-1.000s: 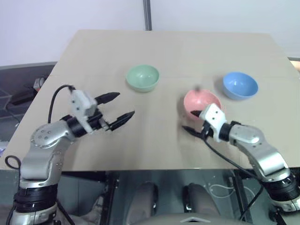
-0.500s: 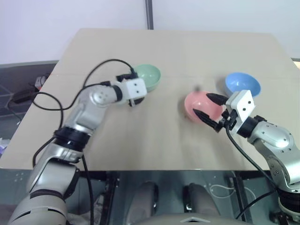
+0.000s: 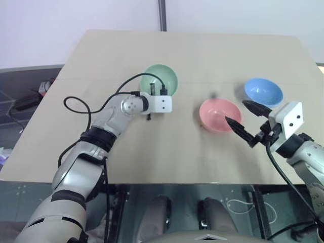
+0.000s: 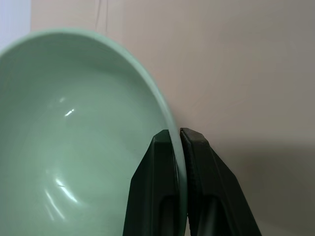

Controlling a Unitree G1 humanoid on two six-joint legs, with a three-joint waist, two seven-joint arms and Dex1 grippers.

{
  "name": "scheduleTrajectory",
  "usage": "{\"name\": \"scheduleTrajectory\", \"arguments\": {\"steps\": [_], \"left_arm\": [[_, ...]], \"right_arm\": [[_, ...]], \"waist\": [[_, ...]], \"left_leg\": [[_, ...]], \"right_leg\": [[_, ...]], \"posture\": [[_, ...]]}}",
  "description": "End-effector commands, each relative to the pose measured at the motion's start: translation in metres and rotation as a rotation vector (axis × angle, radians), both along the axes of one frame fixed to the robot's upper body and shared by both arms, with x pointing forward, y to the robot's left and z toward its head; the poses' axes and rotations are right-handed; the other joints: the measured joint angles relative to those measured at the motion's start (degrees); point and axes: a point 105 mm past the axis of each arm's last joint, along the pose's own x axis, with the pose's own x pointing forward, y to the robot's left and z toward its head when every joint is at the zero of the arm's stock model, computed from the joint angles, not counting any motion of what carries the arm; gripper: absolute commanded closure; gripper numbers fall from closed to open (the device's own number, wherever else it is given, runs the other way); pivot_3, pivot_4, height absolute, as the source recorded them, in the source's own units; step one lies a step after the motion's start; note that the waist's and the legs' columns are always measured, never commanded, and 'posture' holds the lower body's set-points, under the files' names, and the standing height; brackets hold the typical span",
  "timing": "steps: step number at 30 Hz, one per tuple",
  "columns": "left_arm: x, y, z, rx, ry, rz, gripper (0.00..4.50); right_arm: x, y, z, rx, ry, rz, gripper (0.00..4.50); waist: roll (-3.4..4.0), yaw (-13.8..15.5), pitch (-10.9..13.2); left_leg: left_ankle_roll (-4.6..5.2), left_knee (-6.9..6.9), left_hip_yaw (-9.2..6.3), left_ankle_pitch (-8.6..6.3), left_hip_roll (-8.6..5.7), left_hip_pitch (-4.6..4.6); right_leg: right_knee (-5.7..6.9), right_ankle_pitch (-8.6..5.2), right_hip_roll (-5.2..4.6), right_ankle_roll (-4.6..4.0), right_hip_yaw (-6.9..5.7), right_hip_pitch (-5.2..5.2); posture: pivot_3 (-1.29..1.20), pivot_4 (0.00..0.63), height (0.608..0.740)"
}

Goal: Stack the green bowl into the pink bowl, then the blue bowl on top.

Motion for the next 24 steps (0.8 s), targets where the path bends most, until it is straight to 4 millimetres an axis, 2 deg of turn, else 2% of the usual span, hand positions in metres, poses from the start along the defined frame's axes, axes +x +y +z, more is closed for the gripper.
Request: {"name": "scheduleTrajectory", "arguments": {"steps": [1, 5, 8, 12, 16, 20, 21, 24], "left_arm": [[-0.023, -0.041, 0.047, -0.120, -0.057, -0.222, 4.44], [-0.065, -0.083, 0.071, -0.194, -0.015, -0.493, 4.44], [-0.081, -0.102, 0.075, -0.185, 0.003, -0.609, 4.44], [-0.088, -0.124, 0.070, -0.147, 0.039, -0.705, 4.44], [-0.089, -0.128, 0.058, -0.092, 0.064, -0.761, 2.82], [-0.091, -0.129, 0.066, -0.151, 0.068, -0.775, 0.76], [-0.092, -0.127, 0.070, -0.170, 0.069, -0.777, 0.56], [-0.093, -0.111, 0.082, -0.275, 0.132, -0.732, 0.56]], "right_arm": [[-0.014, -0.005, 0.011, 0.016, -0.044, 0.006, 0.84], [-0.026, -0.024, 0.005, 0.002, -0.014, -0.049, 0.84], [-0.029, -0.034, 0.006, -0.011, -0.034, -0.114, 0.84], [-0.033, -0.040, 0.008, -0.029, -0.062, -0.174, 0.84], [-0.035, -0.041, 0.009, -0.036, -0.078, -0.209, 0.84], [-0.030, -0.044, 0.005, -0.054, -0.083, -0.241, 0.84], [-0.027, -0.045, 0.004, -0.054, -0.083, -0.243, 0.84], [-0.008, -0.057, -0.005, -0.123, -0.067, -0.276, 0.84]], "waist": [[0.00, 0.1, 0.0], [-0.01, 0.3, 0.0], [0.02, -0.2, 0.0], [0.03, -0.2, 0.0], [0.06, -0.8, 0.0], [0.05, -0.9, 0.0], [0.05, -0.9, 0.0], [0.04, -1.2, 0.0]], "left_leg": [[0.00, 0.01, 0.00, 0.00, 0.00, 0.00], [-0.02, 0.02, -0.09, 0.01, -0.01, -0.10], [0.00, 0.05, 0.01, 0.00, -0.03, -0.03], [0.03, 0.05, 0.03, -0.02, 0.00, 0.18], [0.04, 0.07, 0.09, -0.01, 0.02, 0.23], [0.04, 0.11, 0.06, -0.01, 0.01, 0.18], [0.04, 0.11, 0.06, -0.01, 0.01, 0.18], [0.04, 0.13, 0.07, -0.01, 0.02, 0.18]], "right_leg": [[0.00, 0.00, -0.01, 0.00, 0.00, 0.00], [-0.06, 0.00, -0.06, 0.00, -0.09, 0.01], [-0.06, 0.00, -0.09, 0.01, 0.02, 0.06], [0.18, -0.01, 0.08, 0.02, 0.09, 0.09], [0.25, -0.01, 0.15, 0.02, 0.21, 0.09], [0.22, -0.01, 0.14, 0.02, 0.18, 0.09], [0.21, -0.01, 0.13, 0.02, 0.19, 0.09], [0.20, -0.02, 0.12, 0.03, 0.20, 0.09]], "posture": [[0.00, 0.150, 0.740], [0.00, 0.150, 0.740], [0.00, 0.150, 0.740], [0.00, 0.150, 0.740], [0.00, 0.150, 0.740], [0.00, 0.150, 0.740], [0.00, 0.150, 0.740], [0.00, 0.150, 0.740]]}}
